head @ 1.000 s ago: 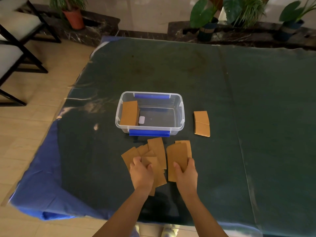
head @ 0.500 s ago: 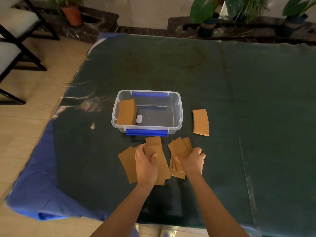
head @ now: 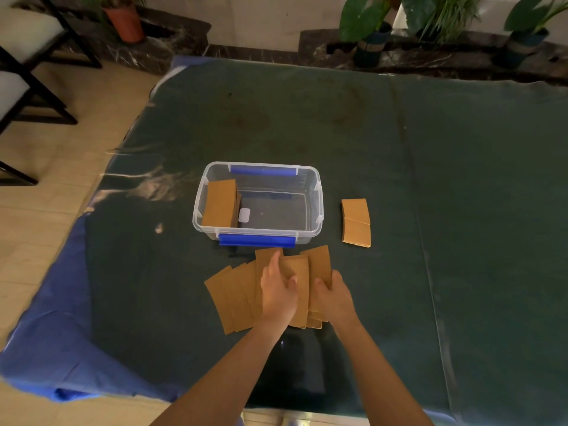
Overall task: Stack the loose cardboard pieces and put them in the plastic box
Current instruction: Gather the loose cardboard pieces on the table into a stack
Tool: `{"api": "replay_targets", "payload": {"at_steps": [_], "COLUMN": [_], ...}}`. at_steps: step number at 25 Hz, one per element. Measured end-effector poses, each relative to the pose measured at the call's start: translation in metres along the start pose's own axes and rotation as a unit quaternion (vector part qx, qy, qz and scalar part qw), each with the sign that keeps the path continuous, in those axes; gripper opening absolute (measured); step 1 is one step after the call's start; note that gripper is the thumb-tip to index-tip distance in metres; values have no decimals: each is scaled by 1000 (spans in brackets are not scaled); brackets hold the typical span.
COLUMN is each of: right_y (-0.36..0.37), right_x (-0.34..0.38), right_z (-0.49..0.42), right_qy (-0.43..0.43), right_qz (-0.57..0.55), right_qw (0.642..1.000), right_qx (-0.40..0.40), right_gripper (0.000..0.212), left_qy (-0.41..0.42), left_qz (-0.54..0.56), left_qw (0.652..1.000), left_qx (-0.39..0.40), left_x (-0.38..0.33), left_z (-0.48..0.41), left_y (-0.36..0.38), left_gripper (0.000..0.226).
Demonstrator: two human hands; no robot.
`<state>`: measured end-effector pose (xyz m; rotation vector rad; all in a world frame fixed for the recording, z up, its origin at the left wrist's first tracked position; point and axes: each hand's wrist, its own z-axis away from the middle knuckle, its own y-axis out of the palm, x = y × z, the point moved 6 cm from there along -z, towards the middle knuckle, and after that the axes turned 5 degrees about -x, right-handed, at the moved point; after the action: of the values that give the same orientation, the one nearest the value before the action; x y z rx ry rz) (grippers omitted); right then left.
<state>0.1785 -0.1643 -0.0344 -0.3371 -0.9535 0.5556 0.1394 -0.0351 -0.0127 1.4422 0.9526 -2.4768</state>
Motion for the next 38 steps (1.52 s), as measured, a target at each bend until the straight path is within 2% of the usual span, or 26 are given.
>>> {"api": "replay_targets", "payload": {"at_steps": [3, 6, 7, 9, 11, 13, 17, 23, 26, 30, 33, 38], "right_y": [7, 1, 0, 6, 25, 46, 63, 75, 76, 72, 73, 90], "right_x": [0, 2, 2, 7, 18, 27, 37, 34, 36, 38, 40, 50], "right_z": [7, 9, 10, 13, 17, 16, 11, 6, 12, 21, 22, 27], "right_qy": [-12, -12, -8, -5, -17, -51, -84, -30, -18, -61, -65, -72], "right_qz": [-23, -42, -59, -95, -84, -16, 94, 80, 51, 15, 44, 105], "right_qw": [999, 999, 998, 993, 989, 993, 992, 995, 997, 995, 993, 990], "right_qx": [28, 14, 19, 65, 121, 109, 23, 50, 54, 81, 88, 69], "right_gripper": [57, 52, 50, 52, 56, 56, 60, 72, 65, 52, 54, 64], "left_qy": [-19, -18, -1, 3, -92, -174, -231, -204, -187, -181, -175, -183], "left_qz": [2, -2, -25, -97, -122, -121, -65, -13, -18, -9, 0, 6], "left_qw": [999, 1000, 1000, 985, 962, 953, 953, 962, 966, 967, 969, 967], "left_qx": [27, 21, -17, -143, -226, -214, -187, -182, -177, -176, -174, -177], "left_x": [-1, 3, 6, 21, 44, 58, 61, 69, 70, 72, 74, 79], "left_z": [3, 8, 7, 6, 8, 9, 0, -2, -2, -2, -3, -3], "left_y": [10, 5, -8, -45, -79, -93, -97, -96, -96, -97, -96, -98], "left_gripper": [60, 51, 47, 43, 53, 66, 76, 66, 64, 65, 60, 40]}}
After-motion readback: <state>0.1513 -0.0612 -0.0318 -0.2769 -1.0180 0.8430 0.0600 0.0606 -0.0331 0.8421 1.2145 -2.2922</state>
